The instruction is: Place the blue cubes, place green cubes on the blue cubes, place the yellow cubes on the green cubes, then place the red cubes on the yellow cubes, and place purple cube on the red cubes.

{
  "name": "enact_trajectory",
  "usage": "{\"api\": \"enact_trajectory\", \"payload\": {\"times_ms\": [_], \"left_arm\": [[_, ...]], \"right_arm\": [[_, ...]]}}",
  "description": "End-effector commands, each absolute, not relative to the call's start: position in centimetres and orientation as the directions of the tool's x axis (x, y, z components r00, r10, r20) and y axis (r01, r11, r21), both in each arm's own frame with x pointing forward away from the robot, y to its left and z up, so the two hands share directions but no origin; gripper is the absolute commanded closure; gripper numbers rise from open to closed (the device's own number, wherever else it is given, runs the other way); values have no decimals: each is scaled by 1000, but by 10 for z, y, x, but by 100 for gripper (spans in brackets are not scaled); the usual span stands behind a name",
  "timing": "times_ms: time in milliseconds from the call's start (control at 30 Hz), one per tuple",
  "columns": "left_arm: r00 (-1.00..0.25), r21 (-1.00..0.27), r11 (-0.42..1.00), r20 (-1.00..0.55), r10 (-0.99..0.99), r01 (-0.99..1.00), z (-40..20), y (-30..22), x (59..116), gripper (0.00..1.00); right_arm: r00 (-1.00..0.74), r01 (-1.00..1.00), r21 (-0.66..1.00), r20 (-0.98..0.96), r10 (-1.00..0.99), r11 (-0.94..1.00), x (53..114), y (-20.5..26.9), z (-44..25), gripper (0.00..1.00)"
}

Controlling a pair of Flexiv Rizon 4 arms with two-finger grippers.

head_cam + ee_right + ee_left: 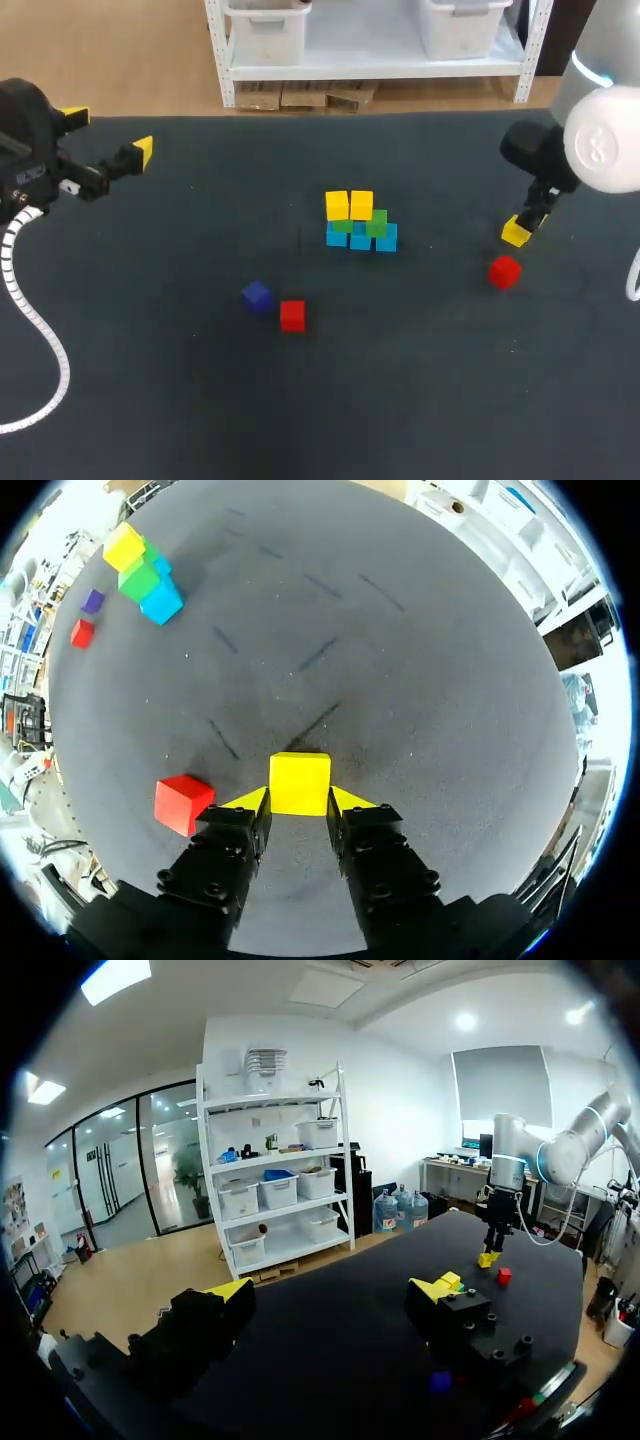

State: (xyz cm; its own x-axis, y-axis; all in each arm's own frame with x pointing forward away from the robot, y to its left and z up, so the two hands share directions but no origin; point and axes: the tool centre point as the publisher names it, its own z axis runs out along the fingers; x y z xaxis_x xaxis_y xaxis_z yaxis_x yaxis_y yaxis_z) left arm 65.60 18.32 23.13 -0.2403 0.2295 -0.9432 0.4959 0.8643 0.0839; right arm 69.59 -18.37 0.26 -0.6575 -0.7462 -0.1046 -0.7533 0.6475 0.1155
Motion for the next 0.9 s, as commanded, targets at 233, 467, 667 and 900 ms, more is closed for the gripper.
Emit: {"api": "enact_trajectory", "payload": {"times_ms": [233,467,667,900], "left_arm": [[-239,82,860,-944,229,503,232,186,656,0],[-239,82,860,-944,229,503,232,186,656,0],[-239,82,860,-944,229,503,232,186,656,0],[-239,82,860,-944,229,503,232,186,656,0]], "right_arm": [[-574,-818,94,-184,-798,567,714,-178,28,100],[-379,-925,78,-263,-887,372,722,-155,59,100],[-217,-976,54,-226,-949,211,725,-129,71,100],[-118,-993,41,-202,-972,112,726,-97,72,100]]}}
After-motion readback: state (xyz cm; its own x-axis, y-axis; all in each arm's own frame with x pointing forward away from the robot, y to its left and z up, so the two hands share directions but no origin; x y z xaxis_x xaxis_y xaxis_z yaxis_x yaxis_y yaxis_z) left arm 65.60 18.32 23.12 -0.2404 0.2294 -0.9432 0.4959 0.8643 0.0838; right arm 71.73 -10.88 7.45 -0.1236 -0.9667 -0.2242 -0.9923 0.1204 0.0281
